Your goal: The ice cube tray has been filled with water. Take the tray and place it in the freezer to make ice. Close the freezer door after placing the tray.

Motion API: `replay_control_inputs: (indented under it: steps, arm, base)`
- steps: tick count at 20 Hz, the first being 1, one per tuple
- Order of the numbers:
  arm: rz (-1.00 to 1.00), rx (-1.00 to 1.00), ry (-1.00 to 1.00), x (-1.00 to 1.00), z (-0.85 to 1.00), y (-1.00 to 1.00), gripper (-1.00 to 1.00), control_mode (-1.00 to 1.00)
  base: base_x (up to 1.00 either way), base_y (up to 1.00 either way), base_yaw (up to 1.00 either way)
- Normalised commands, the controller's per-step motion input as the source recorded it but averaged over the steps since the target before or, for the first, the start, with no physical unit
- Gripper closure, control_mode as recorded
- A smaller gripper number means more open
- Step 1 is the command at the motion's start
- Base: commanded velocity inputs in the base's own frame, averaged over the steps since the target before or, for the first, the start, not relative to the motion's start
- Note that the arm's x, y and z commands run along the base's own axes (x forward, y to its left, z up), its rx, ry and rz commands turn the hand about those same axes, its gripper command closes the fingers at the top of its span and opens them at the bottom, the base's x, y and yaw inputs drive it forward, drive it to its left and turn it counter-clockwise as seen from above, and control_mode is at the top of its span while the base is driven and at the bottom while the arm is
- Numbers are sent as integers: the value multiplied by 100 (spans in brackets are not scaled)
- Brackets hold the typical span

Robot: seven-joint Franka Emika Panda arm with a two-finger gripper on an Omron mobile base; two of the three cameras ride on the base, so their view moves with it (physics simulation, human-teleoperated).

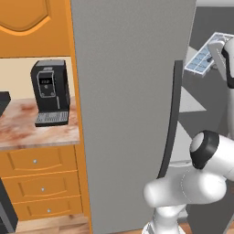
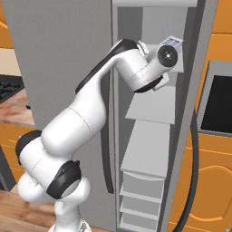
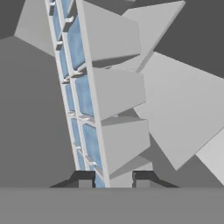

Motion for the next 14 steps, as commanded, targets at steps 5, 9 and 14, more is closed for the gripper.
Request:
replay_control_inputs:
  steps: [5,9,14]
  arm:
    - [0,0,-6,24,0,0,100,-100]
    - [0,0,-2,22,0,0,100,-100]
    - [0,0,0,13,0,0,100,-100]
  base:
    - [0,0,0]
    - [0,0,0]
    - [0,0,0]
